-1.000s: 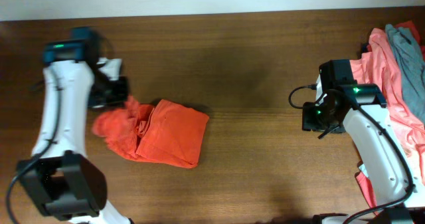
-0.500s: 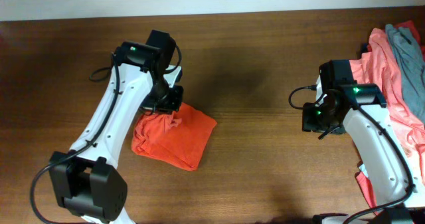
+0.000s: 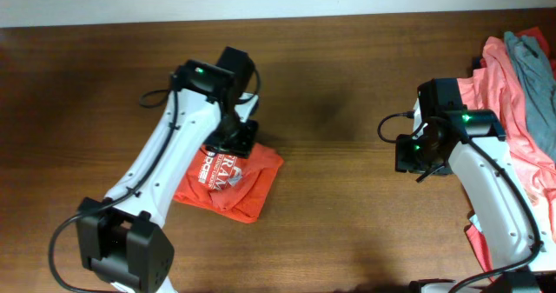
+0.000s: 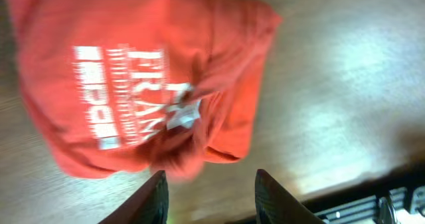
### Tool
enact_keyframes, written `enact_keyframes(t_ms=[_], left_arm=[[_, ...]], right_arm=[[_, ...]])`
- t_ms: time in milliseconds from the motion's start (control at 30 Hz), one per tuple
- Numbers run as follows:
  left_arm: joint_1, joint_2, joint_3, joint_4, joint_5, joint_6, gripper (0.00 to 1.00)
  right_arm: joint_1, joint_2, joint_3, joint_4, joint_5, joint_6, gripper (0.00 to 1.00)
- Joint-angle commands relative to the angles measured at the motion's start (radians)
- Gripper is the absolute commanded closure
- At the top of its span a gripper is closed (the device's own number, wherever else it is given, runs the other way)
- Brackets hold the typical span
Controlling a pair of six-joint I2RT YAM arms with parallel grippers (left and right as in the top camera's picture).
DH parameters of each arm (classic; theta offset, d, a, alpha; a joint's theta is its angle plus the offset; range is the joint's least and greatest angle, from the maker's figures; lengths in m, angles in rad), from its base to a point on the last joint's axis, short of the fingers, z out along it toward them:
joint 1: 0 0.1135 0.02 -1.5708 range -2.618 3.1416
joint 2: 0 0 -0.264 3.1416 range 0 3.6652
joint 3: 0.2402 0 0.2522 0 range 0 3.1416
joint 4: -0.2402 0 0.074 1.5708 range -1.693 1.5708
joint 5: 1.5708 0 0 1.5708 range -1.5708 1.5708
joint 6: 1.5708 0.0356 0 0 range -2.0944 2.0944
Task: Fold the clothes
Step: 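Move the right gripper to the folded bundle and press it flat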
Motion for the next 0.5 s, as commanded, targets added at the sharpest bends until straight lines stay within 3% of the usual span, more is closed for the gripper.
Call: enact_keyframes(t_ms=[0, 167, 367, 467], left_arm=[[-0.045, 0.003, -0.009, -0.004, 0.029, 0.001, 0.58], [-0.029, 0.003, -0.009, -0.025, -0.035, 0.006, 0.62], [0.105, 0.003, -0.009, -0.027, -0.12, 0.0, 0.64], [0.193, 0.003, -0.009, 0.022, -0.122, -0.002, 0.62]], right_arm=[[-0.003, -0.006, 0.014, 0.002, 0.001, 0.003, 0.49], [-0.003, -0.006, 0.014, 0.003, -0.026, -0.016, 0.48], [0.021, -0.003, 0.014, 0.023, -0.449, -0.248, 0.48], [0.085, -0.001, 0.014, 0.039, -0.546, -0.259, 0.43]])
